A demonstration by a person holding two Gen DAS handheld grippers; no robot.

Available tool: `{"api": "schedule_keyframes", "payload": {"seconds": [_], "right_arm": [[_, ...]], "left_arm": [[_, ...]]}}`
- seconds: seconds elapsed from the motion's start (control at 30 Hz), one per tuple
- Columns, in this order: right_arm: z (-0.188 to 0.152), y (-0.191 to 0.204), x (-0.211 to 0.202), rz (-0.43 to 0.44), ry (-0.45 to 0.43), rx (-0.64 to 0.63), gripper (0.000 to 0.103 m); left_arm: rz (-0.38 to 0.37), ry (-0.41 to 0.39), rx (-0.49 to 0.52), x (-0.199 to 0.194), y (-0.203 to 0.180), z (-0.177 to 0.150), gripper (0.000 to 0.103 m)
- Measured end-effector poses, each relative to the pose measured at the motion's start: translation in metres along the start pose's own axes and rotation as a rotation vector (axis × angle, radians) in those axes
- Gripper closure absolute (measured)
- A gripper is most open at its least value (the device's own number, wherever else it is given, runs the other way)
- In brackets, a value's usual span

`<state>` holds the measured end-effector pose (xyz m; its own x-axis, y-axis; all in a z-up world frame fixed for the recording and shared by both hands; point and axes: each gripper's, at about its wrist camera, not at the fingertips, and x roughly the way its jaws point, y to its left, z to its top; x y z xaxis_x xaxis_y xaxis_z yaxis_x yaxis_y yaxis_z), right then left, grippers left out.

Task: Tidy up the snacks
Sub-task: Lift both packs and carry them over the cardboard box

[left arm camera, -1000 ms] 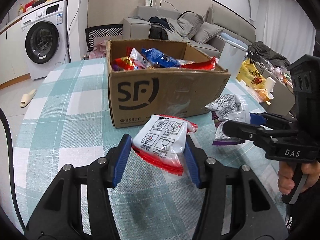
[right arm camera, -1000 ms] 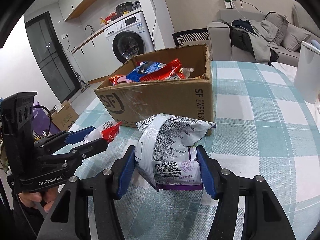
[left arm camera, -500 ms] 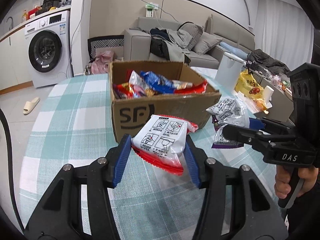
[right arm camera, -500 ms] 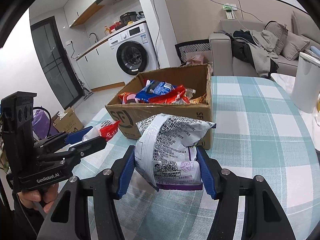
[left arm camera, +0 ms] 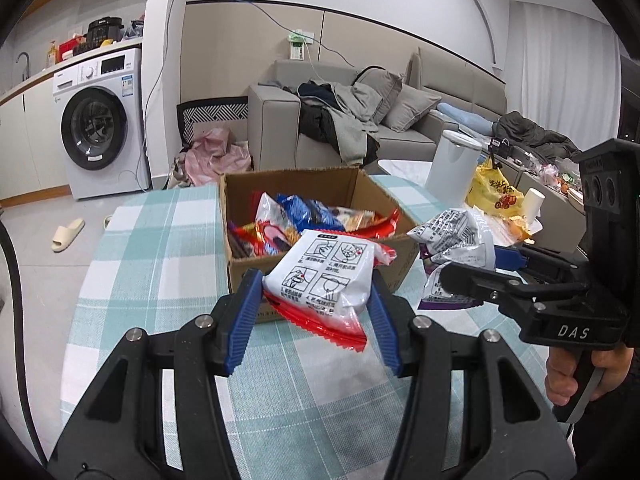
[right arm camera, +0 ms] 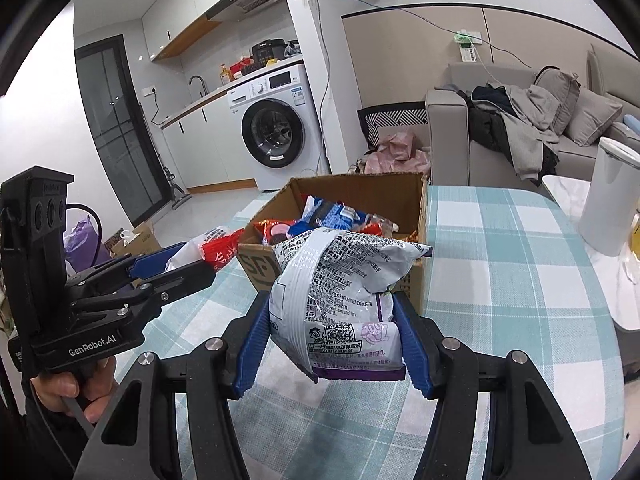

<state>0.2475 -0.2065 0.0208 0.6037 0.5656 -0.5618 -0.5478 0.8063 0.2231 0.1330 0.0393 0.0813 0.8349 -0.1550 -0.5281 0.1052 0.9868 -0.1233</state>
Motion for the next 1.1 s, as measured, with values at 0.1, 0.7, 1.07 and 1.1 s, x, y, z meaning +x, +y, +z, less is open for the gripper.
{"api": "schedule_keyframes", "payload": {"seconds": [0.1,0.7,1.07,1.1], "right_arm": [[0.006,0.002,-0.004,-0.001,-0.011,-0.007,0.042],[0.040,-0.002,0.000,0.003,-0.035,0.012,0.042],[0.059,-0.010,0.023,-0.018,-0.023,0.033,0.042],[0.059,-0.011,0.025,-0.019,-0.021,0.035,0.042]], "left_arm": [[0.002,-0.013,0.004,-0.004,-0.001,0.007,0.053],[0.020,-0.034,0.030,0.004,-0.007,0.045,0.053],[0.048,-0.001,0.028,0.044,0.006,0.056,0.053],[0.050,0.000,0.025,0.048,0.008,0.058,0.053]]}}
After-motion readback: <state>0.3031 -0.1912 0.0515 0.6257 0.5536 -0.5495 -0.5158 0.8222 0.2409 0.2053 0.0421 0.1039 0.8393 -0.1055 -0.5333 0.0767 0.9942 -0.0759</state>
